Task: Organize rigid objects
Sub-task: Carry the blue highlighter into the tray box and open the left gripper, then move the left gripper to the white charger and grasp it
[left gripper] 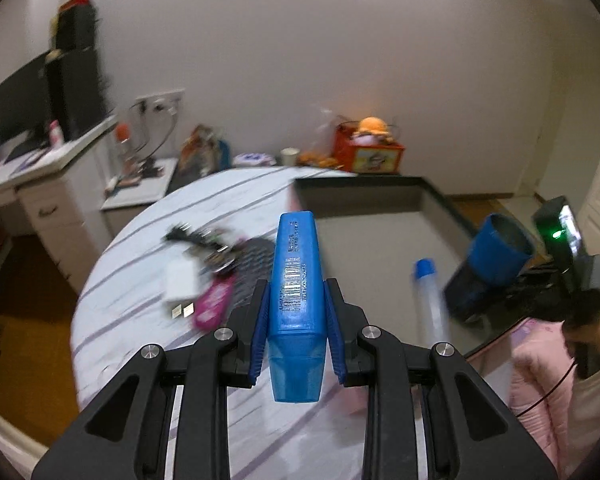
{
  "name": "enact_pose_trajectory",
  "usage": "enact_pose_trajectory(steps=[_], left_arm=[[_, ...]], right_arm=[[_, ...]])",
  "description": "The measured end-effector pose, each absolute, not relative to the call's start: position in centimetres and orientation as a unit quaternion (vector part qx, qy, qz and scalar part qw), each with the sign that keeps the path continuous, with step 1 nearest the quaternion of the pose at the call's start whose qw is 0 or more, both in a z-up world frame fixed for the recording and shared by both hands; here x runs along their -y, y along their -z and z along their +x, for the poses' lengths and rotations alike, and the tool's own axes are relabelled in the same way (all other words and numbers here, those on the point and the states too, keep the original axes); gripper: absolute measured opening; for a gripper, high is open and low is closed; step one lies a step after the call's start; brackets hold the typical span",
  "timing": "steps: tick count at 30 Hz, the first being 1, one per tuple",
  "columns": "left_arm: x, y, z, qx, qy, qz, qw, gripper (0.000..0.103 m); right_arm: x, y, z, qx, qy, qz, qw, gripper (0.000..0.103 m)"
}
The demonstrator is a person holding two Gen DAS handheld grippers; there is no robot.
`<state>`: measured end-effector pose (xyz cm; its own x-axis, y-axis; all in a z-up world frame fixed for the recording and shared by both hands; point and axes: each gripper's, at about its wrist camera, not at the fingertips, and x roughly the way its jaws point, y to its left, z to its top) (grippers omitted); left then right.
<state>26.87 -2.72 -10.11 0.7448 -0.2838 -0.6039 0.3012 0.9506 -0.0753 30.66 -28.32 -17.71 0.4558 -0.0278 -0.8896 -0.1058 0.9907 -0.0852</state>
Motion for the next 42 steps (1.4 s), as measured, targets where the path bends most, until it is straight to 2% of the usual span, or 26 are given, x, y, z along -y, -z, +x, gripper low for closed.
enact_pose_trajectory(steps=[6,16,33,37,39,41,42], left_arm=[[7.1,10.4,28.6,-0.335,0.196,0.023,0.922,0.026],[12.3,14.4,30.9,-0.39,0.221,0.038,0.893,0.026],[13.0,15.4,31.1,-0.398,0.21,0.059,0.891,0.027],[12.4,14.8,30.6,-0.389,0.208,0.056,0.896,0.042],[12.1,14.6,30.4,-0.385,0.208,0.054,0.898,0.043],[11.6,14.2,30.2,-0.381,0.21,0.048,0.899,0.049],[11.4,14.1,30.0,-0.379,0.211,0.045,0.9,0.058]], right_arm=[[28.3,17.7,30.7,-0.522,-0.026,-0.062,0.85,0.016],[28.7,17.8,30.7,-0.521,-0.032,-0.058,0.851,0.016],[28.9,17.7,30.8,-0.521,-0.033,-0.058,0.851,0.016],[28.8,17.7,30.8,-0.522,-0.031,-0.06,0.85,0.016],[28.8,17.7,30.8,-0.522,-0.031,-0.06,0.85,0.016],[28.7,17.7,30.8,-0.523,-0.03,-0.06,0.85,0.016],[28.7,17.7,30.8,-0.523,-0.03,-0.06,0.85,0.016]])
